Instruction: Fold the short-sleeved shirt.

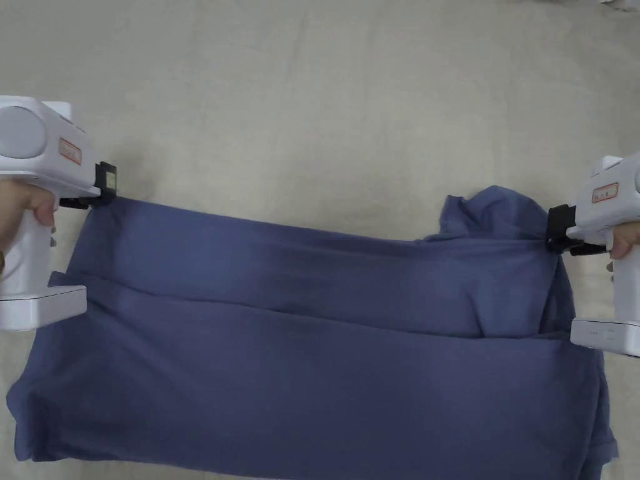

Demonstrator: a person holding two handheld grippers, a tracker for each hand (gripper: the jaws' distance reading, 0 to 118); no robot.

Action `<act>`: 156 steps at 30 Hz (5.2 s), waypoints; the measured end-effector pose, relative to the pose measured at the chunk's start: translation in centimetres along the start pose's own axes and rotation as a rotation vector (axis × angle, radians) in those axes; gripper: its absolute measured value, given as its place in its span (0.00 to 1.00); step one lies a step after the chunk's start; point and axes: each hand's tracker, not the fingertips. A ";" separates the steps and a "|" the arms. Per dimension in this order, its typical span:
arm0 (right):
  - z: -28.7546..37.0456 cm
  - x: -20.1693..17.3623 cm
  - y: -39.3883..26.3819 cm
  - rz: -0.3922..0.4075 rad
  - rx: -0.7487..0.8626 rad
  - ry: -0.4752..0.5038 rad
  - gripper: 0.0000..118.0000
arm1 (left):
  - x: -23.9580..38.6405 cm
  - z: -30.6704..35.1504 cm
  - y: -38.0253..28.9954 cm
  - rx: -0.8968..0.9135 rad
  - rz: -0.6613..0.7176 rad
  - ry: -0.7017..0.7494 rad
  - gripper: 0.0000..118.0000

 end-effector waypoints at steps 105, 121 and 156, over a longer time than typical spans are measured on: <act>21.8 -4.7 -27.6 0.015 0.778 0.158 0.00 | -3.4 18.3 -16.6 0.360 0.092 -0.261 1.00; 20.0 -4.5 -25.9 -0.036 0.694 0.106 0.00 | -14.3 7.9 -18.2 -0.194 0.337 -0.631 1.00; 19.5 -4.0 -26.0 -0.038 0.657 0.160 0.00 | -10.4 17.6 -15.5 0.006 0.179 -0.035 0.03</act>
